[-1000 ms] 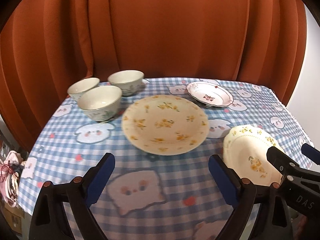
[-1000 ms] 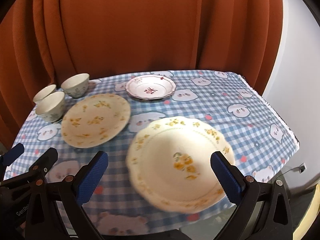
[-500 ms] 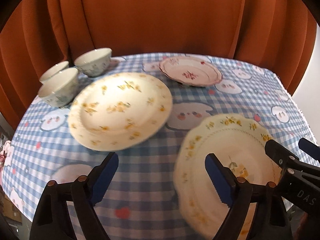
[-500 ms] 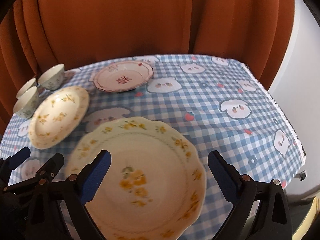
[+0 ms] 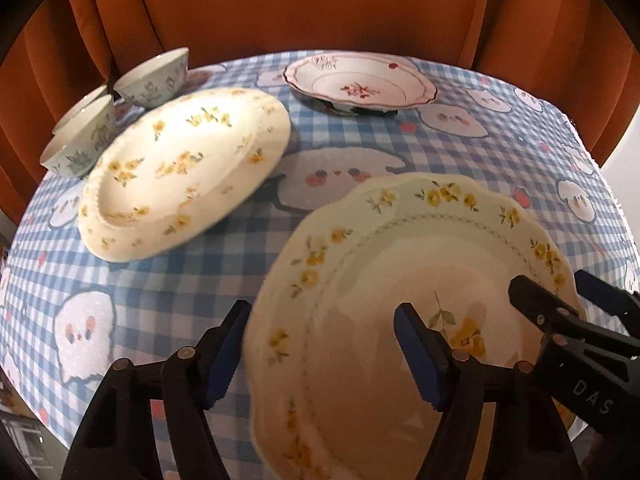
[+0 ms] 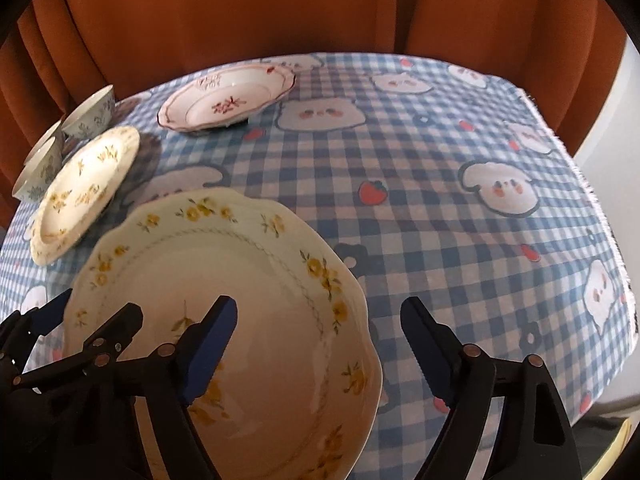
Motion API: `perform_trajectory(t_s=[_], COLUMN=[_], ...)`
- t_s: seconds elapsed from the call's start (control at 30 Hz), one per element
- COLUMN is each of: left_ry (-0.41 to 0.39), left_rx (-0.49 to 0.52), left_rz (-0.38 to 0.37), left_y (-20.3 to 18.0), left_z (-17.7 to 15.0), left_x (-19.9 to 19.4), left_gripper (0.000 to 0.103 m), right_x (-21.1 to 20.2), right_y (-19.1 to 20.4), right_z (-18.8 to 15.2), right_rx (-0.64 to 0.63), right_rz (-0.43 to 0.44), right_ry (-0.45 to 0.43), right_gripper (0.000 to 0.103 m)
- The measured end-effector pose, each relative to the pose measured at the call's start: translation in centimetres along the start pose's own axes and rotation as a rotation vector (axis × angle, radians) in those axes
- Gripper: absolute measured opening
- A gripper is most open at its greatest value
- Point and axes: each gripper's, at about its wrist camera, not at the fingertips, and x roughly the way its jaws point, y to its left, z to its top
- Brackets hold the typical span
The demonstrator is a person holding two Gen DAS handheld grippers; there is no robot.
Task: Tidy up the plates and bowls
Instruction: 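Grasp the scalloped yellow-flower plate's rim with the right gripper and lift it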
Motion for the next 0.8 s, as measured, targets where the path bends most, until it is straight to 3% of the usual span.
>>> perform_trajectory(t_s=[0.33, 0.8], left_ry=[0.035, 0.057], left_rx=[-0.053, -0.045], left_rz=[0.025, -0.006], left_y=[-0.2, 0.5], left_z=[0.3, -0.3], left_x=[0.4, -1.1], left_gripper=[0.073, 0.073], right_x=[2.4, 1.6], right_y=[-0.2, 0.0], right_z=[0.1, -0.1], right_rx=[-0.040, -0.008], right_rz=[0.108, 0.081], right_ry=[0.084, 0.131], right_gripper=[0.068, 0.068])
